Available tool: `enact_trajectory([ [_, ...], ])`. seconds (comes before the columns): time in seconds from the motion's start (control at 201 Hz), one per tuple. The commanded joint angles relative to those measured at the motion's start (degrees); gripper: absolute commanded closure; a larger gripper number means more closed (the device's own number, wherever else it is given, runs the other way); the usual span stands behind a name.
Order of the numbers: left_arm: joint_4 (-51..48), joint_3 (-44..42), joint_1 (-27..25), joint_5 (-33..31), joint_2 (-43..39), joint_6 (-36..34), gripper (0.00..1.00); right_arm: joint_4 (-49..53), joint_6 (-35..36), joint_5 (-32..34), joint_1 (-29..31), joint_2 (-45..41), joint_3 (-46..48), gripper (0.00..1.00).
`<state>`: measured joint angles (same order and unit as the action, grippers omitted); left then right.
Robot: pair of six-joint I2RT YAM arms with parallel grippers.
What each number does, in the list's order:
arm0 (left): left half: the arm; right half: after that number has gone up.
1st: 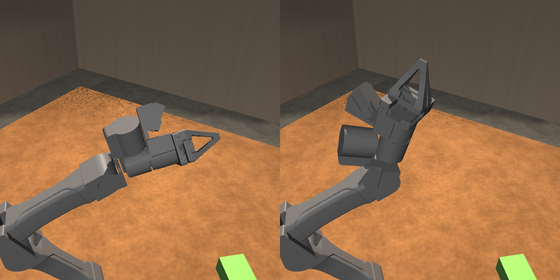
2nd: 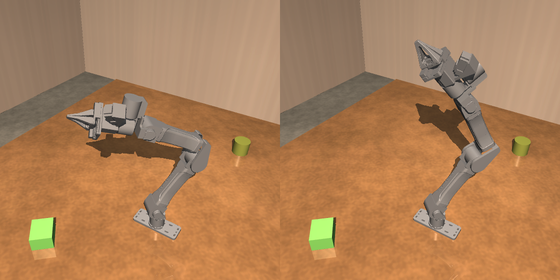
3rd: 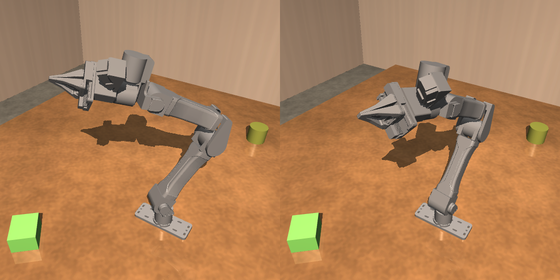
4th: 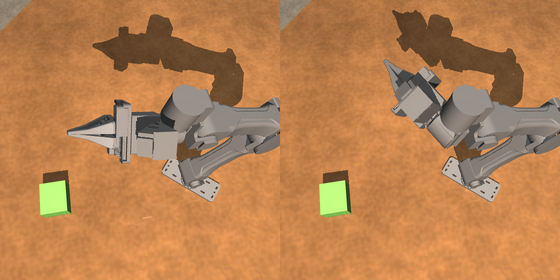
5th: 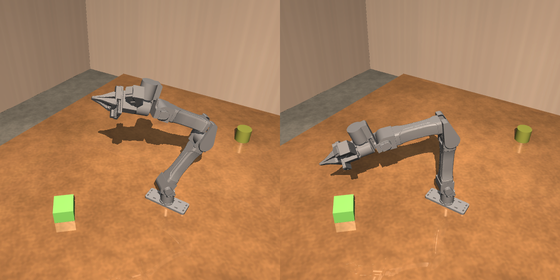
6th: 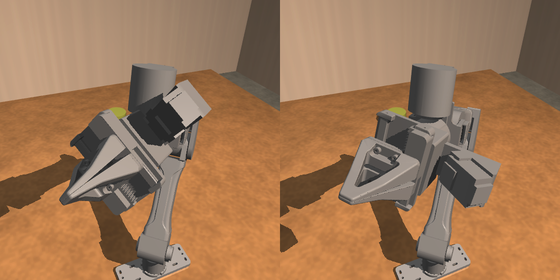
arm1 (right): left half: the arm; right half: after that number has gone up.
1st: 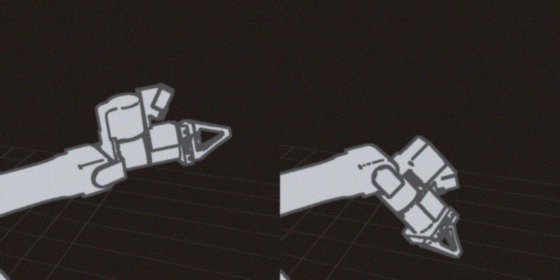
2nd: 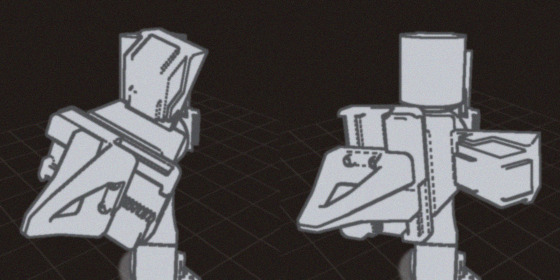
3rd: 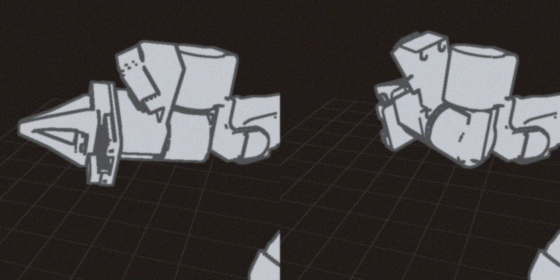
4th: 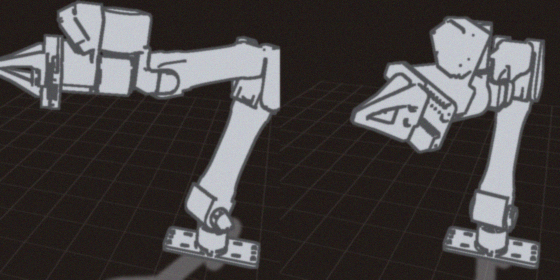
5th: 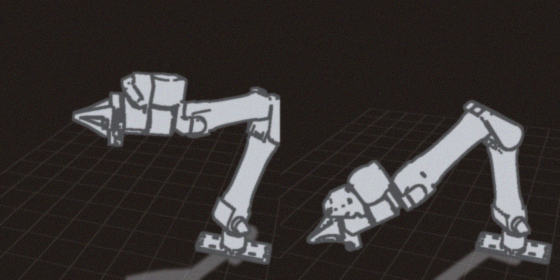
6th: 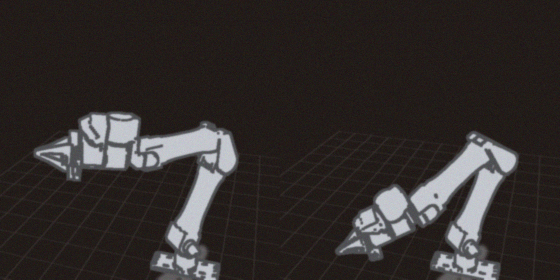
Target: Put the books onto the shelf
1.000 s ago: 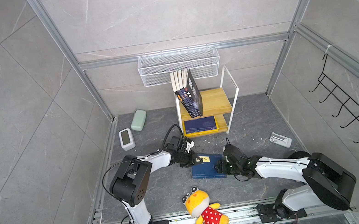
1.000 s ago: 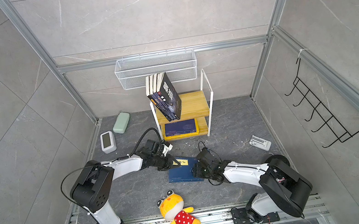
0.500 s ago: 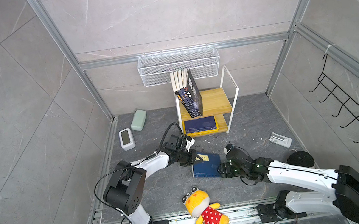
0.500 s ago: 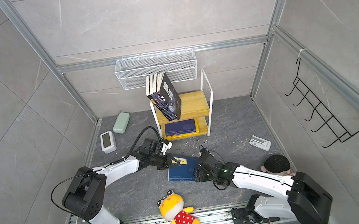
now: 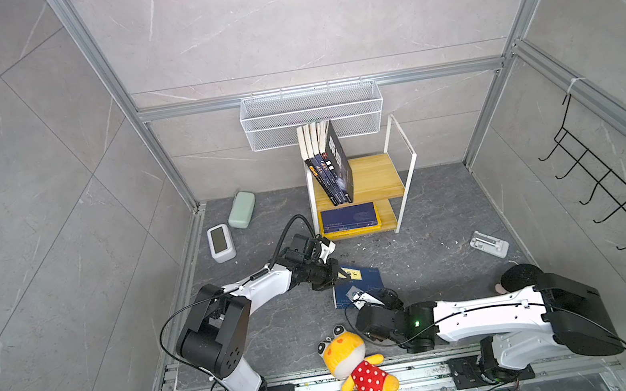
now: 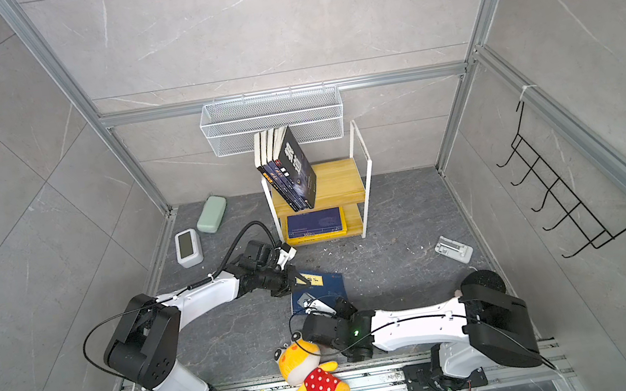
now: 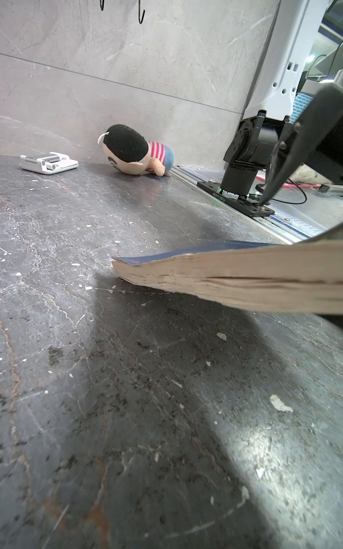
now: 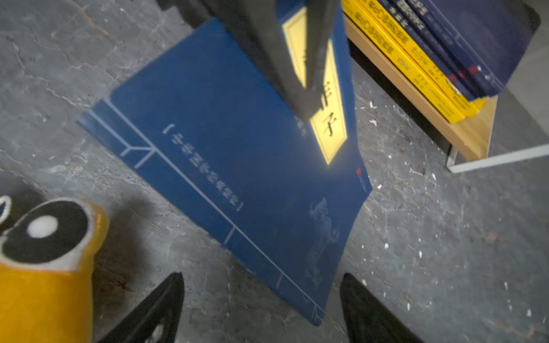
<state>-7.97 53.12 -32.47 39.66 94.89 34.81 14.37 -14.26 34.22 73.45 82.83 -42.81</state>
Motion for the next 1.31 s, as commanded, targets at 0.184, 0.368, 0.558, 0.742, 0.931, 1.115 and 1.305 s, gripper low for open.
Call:
enact_trajectory([
  [0.184,1.52,-0.41,0.39,3.52,-2.90,2.19,1.00,-5.97,5.87,5.98,0.01,5.83,-2.29,0.31],
  [0.368,0.75,-0.01,0.41,3.31,-2.85,2.18,1.00,-9.06,6.31,8.41,-0.06,8.67,-2.35,0.54],
  [0.558,-0.29,0.17,0.72,1.74,-3.53,1.82,0.80,-9.21,6.34,8.03,-0.66,6.33,-1.39,1.00],
  [0.742,-2.62,1.61,3.30,-2.43,-7.60,-1.66,0.43,-6.94,5.88,8.83,-0.78,2.07,0.04,1.00],
  [0.931,-2.91,0.33,10.30,-6.15,-12.83,-3.43,0.34,-6.87,4.80,9.54,-1.19,-4.12,1.70,1.00],
  [1.115,-3.72,-1.83,17.91,-9.62,-18.52,-8.19,0.27,-7.28,5.46,9.03,-1.77,-10.85,1.64,1.00],
  [1.305,-5.45,-2.88,24.72,-11.43,-24.79,-15.23,0.25,-7.25,5.83,8.48,-3.40,-19.09,-0.09,1.00],
])
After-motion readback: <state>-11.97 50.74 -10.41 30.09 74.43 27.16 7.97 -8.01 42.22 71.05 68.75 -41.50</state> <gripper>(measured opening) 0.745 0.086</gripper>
